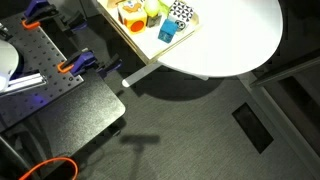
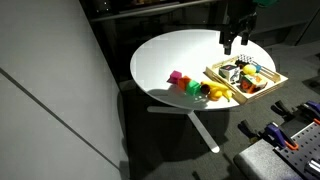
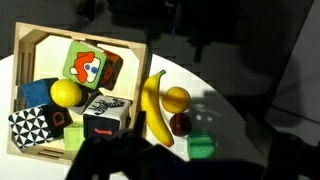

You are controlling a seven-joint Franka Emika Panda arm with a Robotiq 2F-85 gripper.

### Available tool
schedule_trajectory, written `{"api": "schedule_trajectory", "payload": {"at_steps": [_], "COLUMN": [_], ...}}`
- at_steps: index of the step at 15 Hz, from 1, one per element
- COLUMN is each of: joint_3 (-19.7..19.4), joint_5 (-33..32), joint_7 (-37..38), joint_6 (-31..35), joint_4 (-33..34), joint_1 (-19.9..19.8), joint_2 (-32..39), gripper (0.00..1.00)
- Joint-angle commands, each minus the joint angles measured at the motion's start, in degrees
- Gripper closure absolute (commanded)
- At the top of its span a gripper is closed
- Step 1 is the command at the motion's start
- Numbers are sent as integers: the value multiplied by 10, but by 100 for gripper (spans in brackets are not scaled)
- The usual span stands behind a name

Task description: Put the green block in the box

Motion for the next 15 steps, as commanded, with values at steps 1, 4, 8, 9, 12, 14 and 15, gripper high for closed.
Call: {"api": "schedule_trajectory", "payload": {"at_steps": [1, 4, 8, 9, 12, 14, 15], "joint_3": [-6, -5, -3, -3, -5, -9, -11], "joint_5": [-5, -6, -24, -32, -65, -88, -98], "joint_7": [-18, -28, -25, -23, -12, -3, 2], "joint_6": [36, 84, 142, 155, 185, 200, 206], "joint_4": [19, 17, 14, 14, 17, 23, 27], "joint_1": [8, 12, 21, 24, 34, 41, 44], "joint_2": [38, 63, 99, 109, 144, 167, 179], "gripper": [0, 0, 0, 0, 0, 0, 0]}}
